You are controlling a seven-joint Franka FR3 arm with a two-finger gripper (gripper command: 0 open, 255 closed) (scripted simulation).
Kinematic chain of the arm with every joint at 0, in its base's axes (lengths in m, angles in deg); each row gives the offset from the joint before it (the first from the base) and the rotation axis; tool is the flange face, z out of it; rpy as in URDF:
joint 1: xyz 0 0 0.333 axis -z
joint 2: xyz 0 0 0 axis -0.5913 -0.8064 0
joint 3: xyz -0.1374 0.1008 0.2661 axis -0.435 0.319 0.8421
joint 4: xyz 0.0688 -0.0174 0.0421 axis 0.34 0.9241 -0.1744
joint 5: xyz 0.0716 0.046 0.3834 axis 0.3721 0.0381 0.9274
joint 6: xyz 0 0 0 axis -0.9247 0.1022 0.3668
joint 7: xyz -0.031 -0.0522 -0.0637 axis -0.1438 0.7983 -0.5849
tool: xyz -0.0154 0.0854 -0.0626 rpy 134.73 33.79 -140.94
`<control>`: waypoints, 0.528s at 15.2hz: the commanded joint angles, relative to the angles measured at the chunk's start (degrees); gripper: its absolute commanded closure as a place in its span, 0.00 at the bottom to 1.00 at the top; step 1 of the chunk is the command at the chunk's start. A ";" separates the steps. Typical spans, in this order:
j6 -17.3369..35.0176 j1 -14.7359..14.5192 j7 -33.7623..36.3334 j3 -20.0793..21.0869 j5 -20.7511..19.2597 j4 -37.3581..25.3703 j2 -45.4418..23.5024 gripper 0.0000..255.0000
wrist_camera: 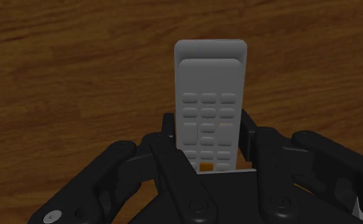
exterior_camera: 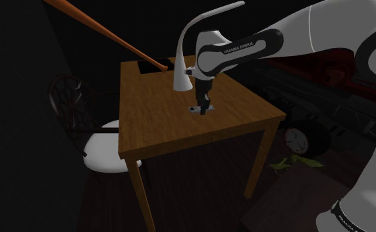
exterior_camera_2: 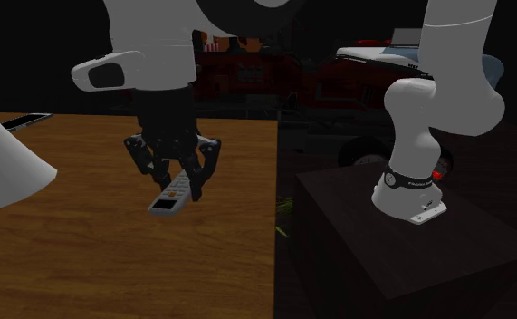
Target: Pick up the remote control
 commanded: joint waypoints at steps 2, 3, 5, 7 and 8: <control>-0.08 -0.17 0.10 0.18 0.08 0.17 -0.47 1.00; -0.08 -0.12 0.01 0.15 0.09 0.12 -0.53 1.00; -0.26 -0.06 -0.09 0.10 0.08 0.27 -0.21 1.00; -1.66 -0.06 -0.02 0.09 0.03 -0.74 0.18 1.00; -2.37 -0.06 0.02 0.08 0.01 -1.27 0.37 1.00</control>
